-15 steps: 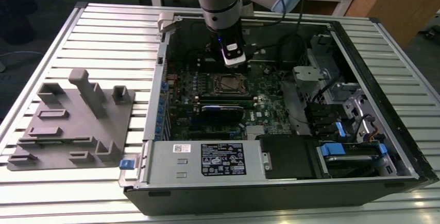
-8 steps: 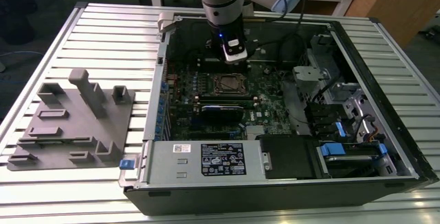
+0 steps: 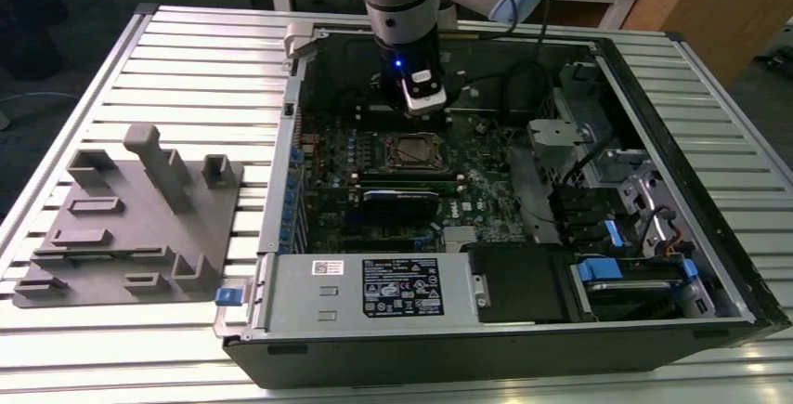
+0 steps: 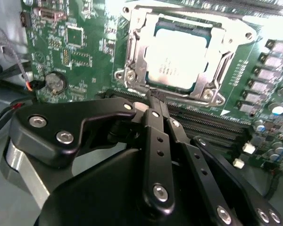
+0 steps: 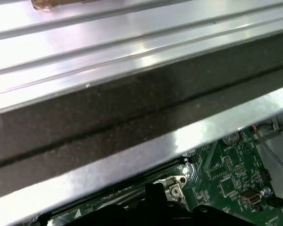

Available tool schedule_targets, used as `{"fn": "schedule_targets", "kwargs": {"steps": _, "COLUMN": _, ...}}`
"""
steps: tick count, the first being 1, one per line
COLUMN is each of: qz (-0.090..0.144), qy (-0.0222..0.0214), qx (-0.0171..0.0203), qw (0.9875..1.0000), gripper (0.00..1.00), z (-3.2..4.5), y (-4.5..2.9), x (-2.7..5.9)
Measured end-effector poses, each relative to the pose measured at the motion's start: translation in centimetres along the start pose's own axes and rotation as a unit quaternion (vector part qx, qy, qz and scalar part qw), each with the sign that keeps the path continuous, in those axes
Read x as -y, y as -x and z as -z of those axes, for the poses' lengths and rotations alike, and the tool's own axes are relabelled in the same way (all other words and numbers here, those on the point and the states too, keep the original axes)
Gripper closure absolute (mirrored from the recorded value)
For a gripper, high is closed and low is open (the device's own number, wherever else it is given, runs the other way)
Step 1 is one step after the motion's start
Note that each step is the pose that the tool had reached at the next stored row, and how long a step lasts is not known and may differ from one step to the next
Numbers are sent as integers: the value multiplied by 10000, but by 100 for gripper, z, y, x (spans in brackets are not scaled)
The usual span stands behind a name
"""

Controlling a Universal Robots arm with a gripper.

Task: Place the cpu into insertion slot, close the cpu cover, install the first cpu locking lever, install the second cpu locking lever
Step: 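Install the first cpu locking lever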

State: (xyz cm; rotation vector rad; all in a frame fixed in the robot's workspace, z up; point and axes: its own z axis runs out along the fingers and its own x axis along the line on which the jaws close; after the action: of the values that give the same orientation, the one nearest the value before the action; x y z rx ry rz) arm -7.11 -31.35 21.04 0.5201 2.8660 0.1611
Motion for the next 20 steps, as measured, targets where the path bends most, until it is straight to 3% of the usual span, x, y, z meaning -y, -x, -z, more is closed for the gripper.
{"fn": "schedule_targets", "kwargs": {"steps": 2, "qz": 7, "qy": -56, "qx": -32, "qw": 10000, "gripper": 89, "z": -1, "y": 7, "x": -2}}
{"fn": "schedule_targets", "kwargs": {"steps": 4, "qz": 3, "qy": -76, "qx": -79, "qw": 9999, "gripper": 89, "z": -7, "y": 29, "x": -10}}
{"fn": "schedule_targets", "kwargs": {"steps": 6, "qz": -2, "qy": -68, "qx": -108, "qw": 9999, "gripper": 89, "z": -12, "y": 55, "x": -19}}
{"fn": "schedule_targets", "kwargs": {"steps": 11, "qz": -5, "qy": -66, "qx": -119, "qw": 9999, "gripper": 89, "z": -14, "y": 59, "x": -21}}
{"fn": "schedule_targets", "kwargs": {"steps": 12, "qz": -5, "qy": -73, "qx": -140, "qw": 9999, "gripper": 89, "z": -16, "y": 61, "x": -22}}
{"fn": "schedule_targets", "kwargs": {"steps": 13, "qz": -8, "qy": -90, "qx": -182, "qw": 9998, "gripper": 89, "z": -17, "y": 62, "x": -22}}
{"fn": "schedule_targets", "kwargs": {"steps": 15, "qz": -18, "qy": -140, "qx": -310, "qw": 9994, "gripper": 89, "z": -21, "y": 66, "x": -23}}
{"fn": "schedule_targets", "kwargs": {"steps": 19, "qz": -38, "qy": -249, "qx": -596, "qw": 9979, "gripper": 89, "z": -32, "y": 71, "x": -24}}
{"fn": "schedule_targets", "kwargs": {"steps": 20, "qz": -39, "qy": -259, "qx": -618, "qw": 9977, "gripper": 89, "z": -31, "y": 71, "x": -24}}
